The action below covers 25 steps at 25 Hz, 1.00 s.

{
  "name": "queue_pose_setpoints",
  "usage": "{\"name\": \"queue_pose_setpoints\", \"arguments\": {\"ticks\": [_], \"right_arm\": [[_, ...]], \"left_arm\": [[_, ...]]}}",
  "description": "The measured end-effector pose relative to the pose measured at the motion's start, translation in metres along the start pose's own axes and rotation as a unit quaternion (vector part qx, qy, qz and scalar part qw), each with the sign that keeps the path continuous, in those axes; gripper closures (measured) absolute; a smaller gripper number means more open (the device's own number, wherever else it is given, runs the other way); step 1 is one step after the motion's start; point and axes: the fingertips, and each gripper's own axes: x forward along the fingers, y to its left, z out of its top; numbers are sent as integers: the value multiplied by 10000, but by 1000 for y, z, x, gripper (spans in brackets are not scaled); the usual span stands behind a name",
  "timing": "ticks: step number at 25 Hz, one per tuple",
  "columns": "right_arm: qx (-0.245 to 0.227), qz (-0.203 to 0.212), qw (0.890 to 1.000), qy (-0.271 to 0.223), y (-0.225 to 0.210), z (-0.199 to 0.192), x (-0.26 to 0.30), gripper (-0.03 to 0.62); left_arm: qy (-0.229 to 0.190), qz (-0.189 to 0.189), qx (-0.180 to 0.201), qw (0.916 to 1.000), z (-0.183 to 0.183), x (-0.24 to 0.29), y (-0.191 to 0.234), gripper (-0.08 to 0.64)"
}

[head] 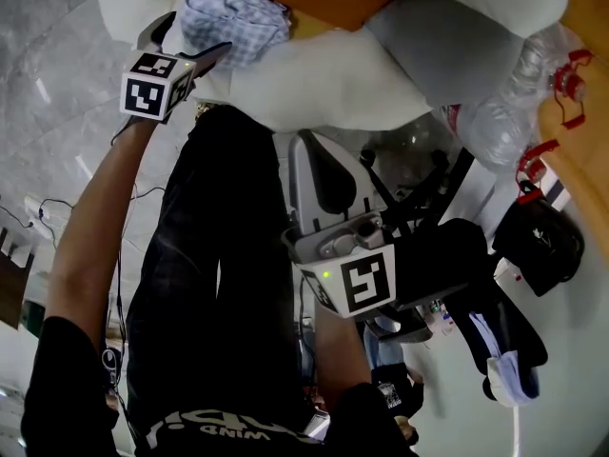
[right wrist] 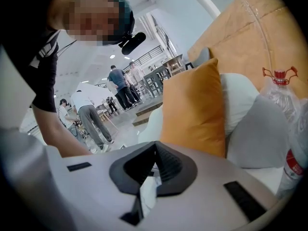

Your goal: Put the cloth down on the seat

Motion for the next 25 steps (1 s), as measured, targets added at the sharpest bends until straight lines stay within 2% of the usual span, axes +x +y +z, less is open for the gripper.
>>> {"name": "queue_pose_setpoints", "arguments": {"ticks": [5,7,9,11,13,17,19,23,25], "right_arm": [[-11,114,9999,-62,12,12,-4,572],[-42,160,9998,-117,17,19,-4,574],[-44,178,9997,-153,22,25,-7,572],[-51,190,9997,-163,30,31,-13,574],[-91,232,9995,-177,41,39,-20,572],[-228,338,9990,-184,60,61,-36,574],[-334,426,9984,-150,70,74,-48,572],[-579,607,9964,-107,89,105,-72,574],[-670,635,9956,-134,98,124,-83,572]], "left_arm": [[27,-45,47,10000,13,-18,-9,54],[-61,-52,112,9999,23,-27,-12,91],[-283,-87,230,9993,35,-41,-19,286],[-510,-115,374,9979,42,-56,-27,439],[-592,-115,471,9971,45,-72,-35,493],[-934,-330,282,9947,70,-117,-57,552],[-1179,-441,211,9918,89,-151,-73,554],[-1579,-558,661,9837,130,-222,-110,554],[-1766,-684,765,9789,150,-258,-125,554]]}}
